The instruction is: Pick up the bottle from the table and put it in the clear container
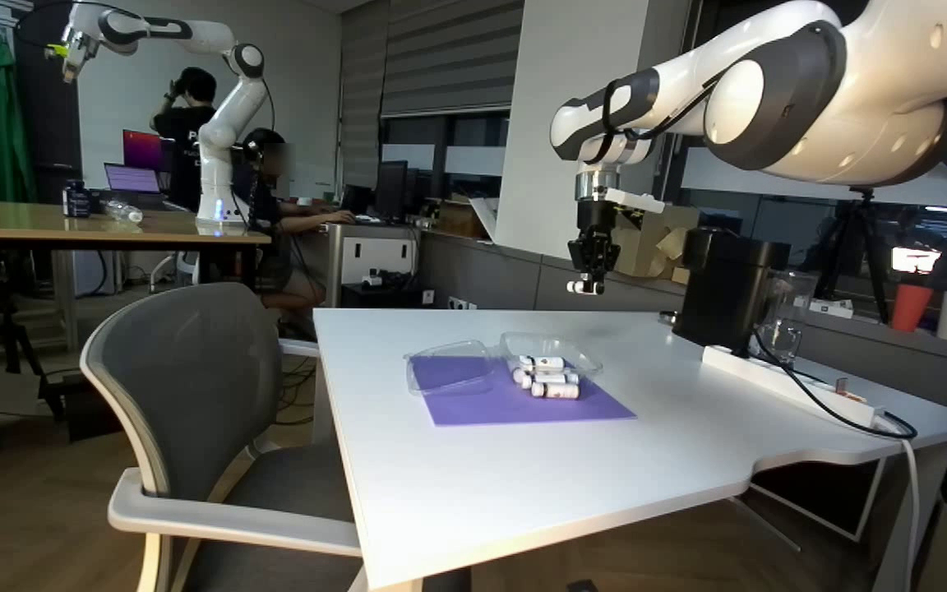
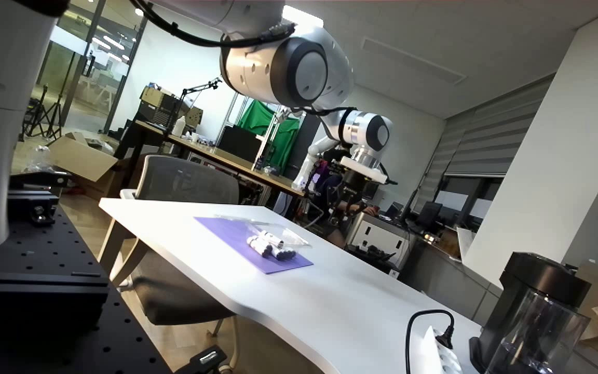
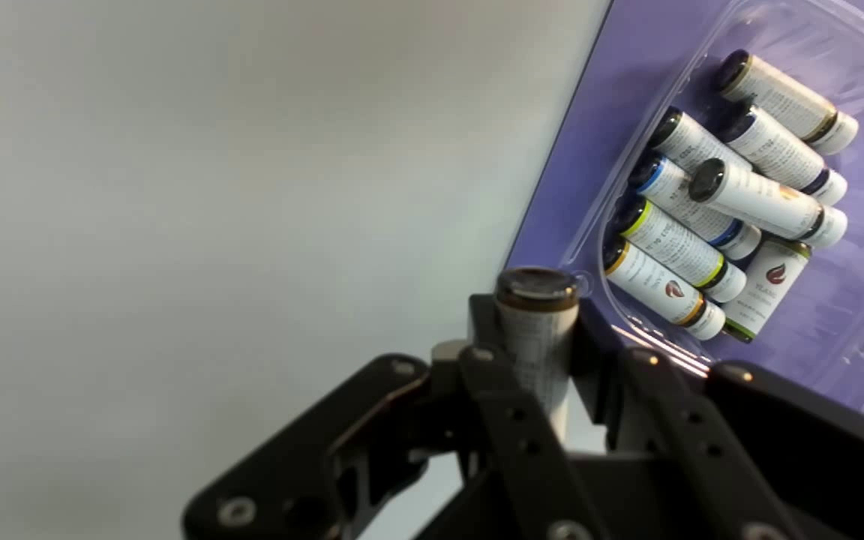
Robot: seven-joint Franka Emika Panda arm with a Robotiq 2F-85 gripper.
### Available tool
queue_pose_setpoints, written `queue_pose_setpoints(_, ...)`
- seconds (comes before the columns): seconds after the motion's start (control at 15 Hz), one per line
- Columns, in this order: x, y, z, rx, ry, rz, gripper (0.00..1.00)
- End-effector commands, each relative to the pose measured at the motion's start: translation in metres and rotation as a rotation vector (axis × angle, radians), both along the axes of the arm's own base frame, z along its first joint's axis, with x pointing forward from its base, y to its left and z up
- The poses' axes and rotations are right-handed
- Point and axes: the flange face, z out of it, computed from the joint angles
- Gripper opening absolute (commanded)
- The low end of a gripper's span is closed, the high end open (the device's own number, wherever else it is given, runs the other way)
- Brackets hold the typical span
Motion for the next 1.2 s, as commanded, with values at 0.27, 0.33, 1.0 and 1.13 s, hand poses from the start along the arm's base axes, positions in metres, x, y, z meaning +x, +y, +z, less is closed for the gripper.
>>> queue_pose_setpoints(0.27, 0.0, 0.007, -0.001, 0.003, 0.005, 0.086, 0.07)
queue_pose_setpoints(0.33, 0.005, 0.013, -0.002, -0.039, -0.019, 0.169, 0.07)
queue_pose_setpoints(1.0, 0.017, 0.062, -0.016, -0.019, -0.057, 0.75, 0.07)
queue_pose_setpoints(1.13, 0.018, 0.071, -0.019, 0.003, -0.063, 0.868, 0.07)
